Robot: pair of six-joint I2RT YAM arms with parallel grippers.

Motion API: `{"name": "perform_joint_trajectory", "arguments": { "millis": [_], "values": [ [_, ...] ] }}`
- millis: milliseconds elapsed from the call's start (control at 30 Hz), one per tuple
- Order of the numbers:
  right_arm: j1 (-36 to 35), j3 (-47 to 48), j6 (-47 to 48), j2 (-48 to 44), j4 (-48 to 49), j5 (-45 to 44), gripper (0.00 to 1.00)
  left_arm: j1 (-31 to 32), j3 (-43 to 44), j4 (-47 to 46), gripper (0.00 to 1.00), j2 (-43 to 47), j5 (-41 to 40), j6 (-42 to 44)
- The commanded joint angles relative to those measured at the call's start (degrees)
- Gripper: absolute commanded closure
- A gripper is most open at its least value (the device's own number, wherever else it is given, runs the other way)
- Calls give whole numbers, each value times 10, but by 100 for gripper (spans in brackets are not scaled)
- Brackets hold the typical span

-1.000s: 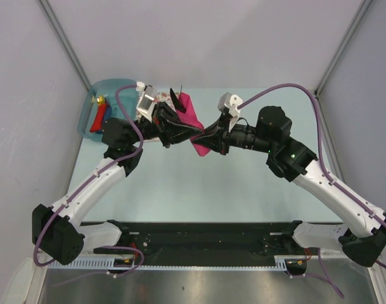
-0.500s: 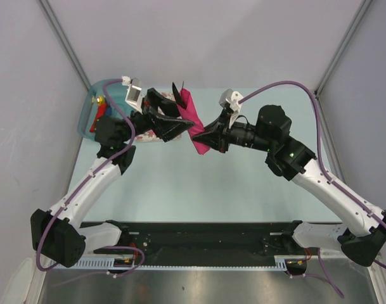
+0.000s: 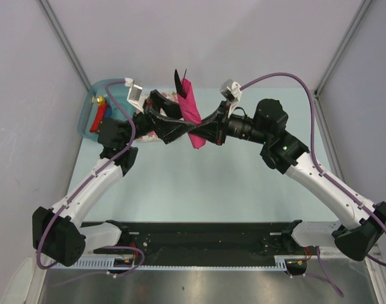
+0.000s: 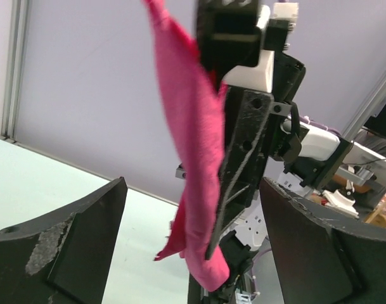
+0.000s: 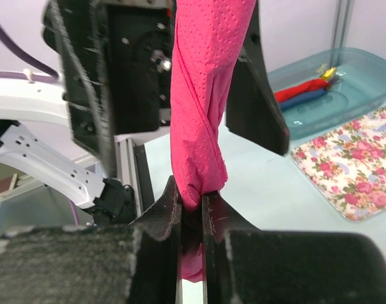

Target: Place the utensils on the paper napkin and roll it up

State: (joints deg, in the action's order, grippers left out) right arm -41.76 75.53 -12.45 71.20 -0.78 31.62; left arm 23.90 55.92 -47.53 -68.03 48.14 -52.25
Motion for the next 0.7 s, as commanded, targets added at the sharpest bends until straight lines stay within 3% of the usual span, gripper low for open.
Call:
{"name": "perform_joint_trajectory", "arguments": {
  "millis": [0,233,333,467,667],
  "values": [
    [0,38,-20,-10,71,14,100,4,-6,-20,9,-6,-26,-29],
    [-3,38,-20,-12,68,8,100,4,-11,-16,11,-16,-43,-55],
    [-3,38,-20,-11,73,3,100,4,-12,-23,23,-18,-37,-63],
    [-3,39,-22,-5,75,-4,100,4,-10,-35,47,-21,-32,-72],
    [0,44,-34,1,87,-2,100,5,-12,-56,39,-30,-25,-87]
  ]
}}
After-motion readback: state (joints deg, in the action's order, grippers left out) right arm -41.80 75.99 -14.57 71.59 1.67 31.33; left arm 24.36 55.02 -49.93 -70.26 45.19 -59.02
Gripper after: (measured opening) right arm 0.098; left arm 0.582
